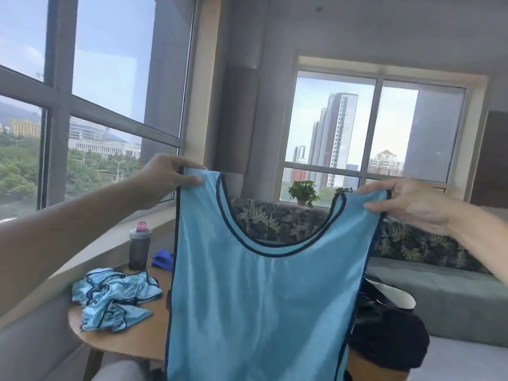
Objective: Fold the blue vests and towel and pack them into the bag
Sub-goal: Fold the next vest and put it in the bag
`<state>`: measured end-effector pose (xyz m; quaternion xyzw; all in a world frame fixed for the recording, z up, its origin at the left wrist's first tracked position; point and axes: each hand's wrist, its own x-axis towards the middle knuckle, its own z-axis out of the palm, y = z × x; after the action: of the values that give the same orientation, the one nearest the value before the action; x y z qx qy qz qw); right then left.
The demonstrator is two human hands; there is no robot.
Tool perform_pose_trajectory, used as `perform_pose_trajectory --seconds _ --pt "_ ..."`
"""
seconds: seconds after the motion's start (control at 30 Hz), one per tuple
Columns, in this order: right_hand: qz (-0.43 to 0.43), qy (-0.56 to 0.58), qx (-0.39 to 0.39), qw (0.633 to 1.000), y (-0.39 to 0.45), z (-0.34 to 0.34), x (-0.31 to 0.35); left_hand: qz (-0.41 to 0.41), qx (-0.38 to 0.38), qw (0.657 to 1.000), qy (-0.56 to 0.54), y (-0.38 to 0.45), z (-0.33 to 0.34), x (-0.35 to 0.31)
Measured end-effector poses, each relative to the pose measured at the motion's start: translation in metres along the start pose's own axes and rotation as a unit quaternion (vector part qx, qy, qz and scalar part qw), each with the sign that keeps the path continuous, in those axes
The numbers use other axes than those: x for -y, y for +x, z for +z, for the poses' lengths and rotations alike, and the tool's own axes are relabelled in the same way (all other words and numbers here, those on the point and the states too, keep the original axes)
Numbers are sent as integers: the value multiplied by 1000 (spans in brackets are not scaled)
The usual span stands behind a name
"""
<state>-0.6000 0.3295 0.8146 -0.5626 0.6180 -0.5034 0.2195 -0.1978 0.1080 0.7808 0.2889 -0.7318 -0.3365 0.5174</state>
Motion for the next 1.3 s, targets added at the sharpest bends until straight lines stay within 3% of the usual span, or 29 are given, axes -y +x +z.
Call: perform_pose_trajectory --seconds 0.1,0.17,0.33,0.47,0.7,0.83,0.97,1.1,1.23,1.3 --pt "-15 -99 -29 995 0 -1 0 32 -57 985 159 9 -8 7" --pt "-20 -161 -33 986 2 -5 0 43 -75 976 202 12 -9 8" --pt "35 23 -9 999 3 -6 4 67 -84 960 258 14 -7 0" --pt "90 -100 -32 990 9 -3 -10 64 -46 947 310 14 -7 -7" --pt "65 -424 -44 902 4 7 -19 -24 160 926 341 7 -4 -20" --pt "62 -549 -18 833 3 16 -24 -55 222 918 326 7 -2 -25" --pt "-9 -645 31 764 2 22 -34 -55 254 909 327 8 4 -25" --pt "-45 -604 109 789 -3 21 -46 -52 260 907 328 8 12 -20" --pt "-25 -579 194 792 -9 22 -59 -37 281 907 313 4 13 -16" --pt "-3 -513 250 821 -15 24 -62 -33 286 906 310 2 12 -15"
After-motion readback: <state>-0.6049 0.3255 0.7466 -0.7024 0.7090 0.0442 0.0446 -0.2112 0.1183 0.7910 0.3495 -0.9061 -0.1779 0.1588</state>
